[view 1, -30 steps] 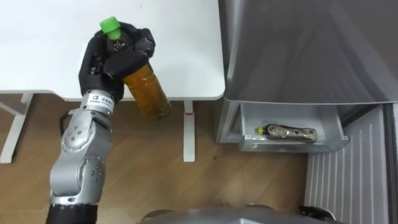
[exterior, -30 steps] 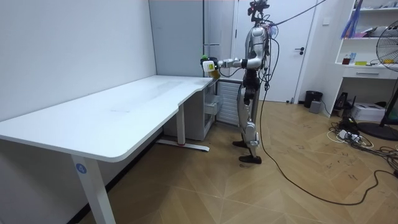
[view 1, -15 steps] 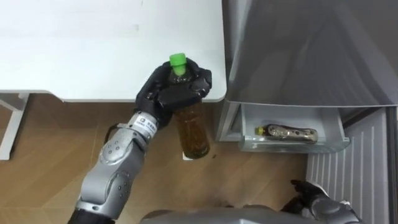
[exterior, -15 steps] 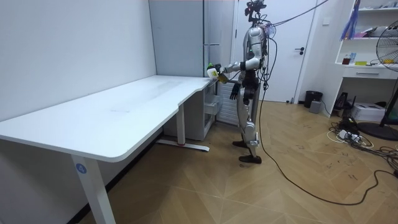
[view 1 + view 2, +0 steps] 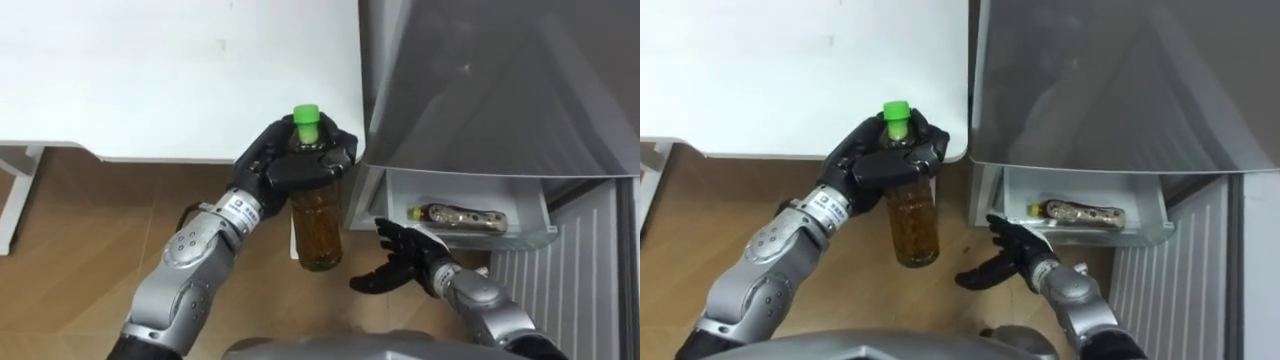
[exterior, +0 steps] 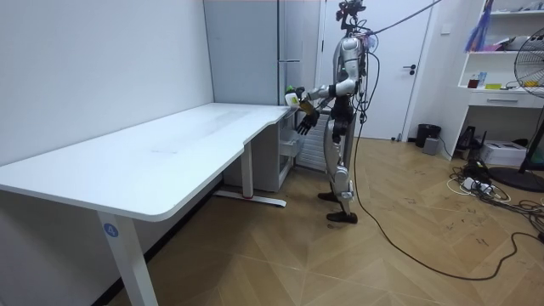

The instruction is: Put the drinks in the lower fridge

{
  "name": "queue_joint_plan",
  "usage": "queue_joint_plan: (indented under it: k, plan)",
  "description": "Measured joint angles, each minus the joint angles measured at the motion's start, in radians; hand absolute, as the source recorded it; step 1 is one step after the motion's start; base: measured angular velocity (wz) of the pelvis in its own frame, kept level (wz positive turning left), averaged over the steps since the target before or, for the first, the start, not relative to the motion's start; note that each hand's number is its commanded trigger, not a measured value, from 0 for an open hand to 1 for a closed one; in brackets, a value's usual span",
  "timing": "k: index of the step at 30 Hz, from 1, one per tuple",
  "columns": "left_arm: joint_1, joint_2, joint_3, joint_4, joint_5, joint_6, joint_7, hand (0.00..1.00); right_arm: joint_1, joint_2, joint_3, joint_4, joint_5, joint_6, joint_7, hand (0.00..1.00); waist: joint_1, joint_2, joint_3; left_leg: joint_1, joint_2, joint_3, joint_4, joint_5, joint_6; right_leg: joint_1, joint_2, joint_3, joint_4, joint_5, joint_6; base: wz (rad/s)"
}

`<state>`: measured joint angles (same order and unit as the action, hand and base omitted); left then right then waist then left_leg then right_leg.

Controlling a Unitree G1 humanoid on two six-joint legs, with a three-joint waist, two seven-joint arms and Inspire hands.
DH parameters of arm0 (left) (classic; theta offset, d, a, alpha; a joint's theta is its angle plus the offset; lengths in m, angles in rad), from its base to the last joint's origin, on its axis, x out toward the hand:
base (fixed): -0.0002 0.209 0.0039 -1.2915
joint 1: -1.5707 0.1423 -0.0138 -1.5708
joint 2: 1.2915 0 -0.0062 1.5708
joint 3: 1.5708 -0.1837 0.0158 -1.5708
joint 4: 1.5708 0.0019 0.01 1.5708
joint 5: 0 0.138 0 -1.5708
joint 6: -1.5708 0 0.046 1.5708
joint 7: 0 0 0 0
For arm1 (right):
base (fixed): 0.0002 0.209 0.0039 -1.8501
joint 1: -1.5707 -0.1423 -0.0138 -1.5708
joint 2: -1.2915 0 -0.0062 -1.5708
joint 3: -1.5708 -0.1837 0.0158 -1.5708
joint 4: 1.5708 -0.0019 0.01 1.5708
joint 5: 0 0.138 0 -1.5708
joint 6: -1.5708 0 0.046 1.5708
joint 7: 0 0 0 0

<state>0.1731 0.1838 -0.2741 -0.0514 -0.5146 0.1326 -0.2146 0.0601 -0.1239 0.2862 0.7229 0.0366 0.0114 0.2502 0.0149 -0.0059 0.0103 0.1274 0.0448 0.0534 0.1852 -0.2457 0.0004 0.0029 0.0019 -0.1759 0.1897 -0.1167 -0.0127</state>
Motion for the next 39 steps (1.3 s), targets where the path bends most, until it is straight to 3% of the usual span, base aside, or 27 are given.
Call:
queue_joint_plan:
  k: [4, 8, 15, 23, 26, 39]
  plan:
    - [0.000, 0.012, -0.003, 0.014, 0.001, -0.029, -0.017, 1.00, 0.000, 0.000, 0.009, -0.082, 0.000, -0.004, 0.047, 0.00, -0.009, 0.007, 0.0041, 0.005, -0.001, 0.002, -0.002, 0.000, 0.000, -0.005, 0.000, 0.007, 0.013, 0.000, 0.000, -0.03]
    - [0.000, 0.027, -0.005, 0.030, 0.001, -0.029, -0.026, 1.00, 0.001, -0.001, 0.009, -0.131, 0.002, -0.009, 0.081, 0.00, -0.014, 0.007, 0.0045, 0.004, -0.002, 0.002, -0.003, 0.000, 0.000, -0.010, -0.001, 0.010, 0.018, 0.000, 0.000, -0.01]
    - [0.000, 0.023, -0.006, 0.041, 0.001, -0.029, -0.035, 1.00, 0.008, -0.003, 0.049, -0.239, 0.003, -0.008, 0.182, 0.00, -0.010, 0.006, 0.0044, 0.003, -0.003, 0.003, -0.004, 0.000, 0.000, -0.022, 0.000, 0.023, 0.033, -0.001, -0.001, -0.02]
    - [0.000, 0.023, -0.008, 0.028, 0.005, -0.032, -0.035, 1.00, 0.015, -0.006, 0.106, -0.246, 0.082, -0.008, 0.315, 0.00, -0.009, -0.010, -0.0010, 0.002, -0.001, 0.028, 0.002, 0.000, 0.000, -0.022, -0.001, 0.028, 0.033, 0.000, -0.002, -0.03]
    - [-0.001, 0.022, -0.021, 0.025, 0.008, -0.057, -0.039, 1.00, 0.020, -0.006, 0.140, -0.263, 0.126, -0.008, 0.370, 0.00, -0.008, -0.019, 0.0013, 0.003, -0.002, 0.029, 0.002, 0.000, 0.000, -0.022, 0.000, 0.033, 0.031, 0.000, -0.001, -0.01]
    - [-0.001, 0.031, -0.065, 0.005, 0.058, -0.062, -0.075, 1.00, 0.022, -0.040, 0.161, -0.260, 0.212, 0.013, 0.478, 0.00, -0.007, -0.021, 0.0049, -0.001, -0.003, 0.029, 0.002, -0.001, 0.000, -0.031, -0.003, 0.026, 0.042, 0.000, -0.001, 0.00]
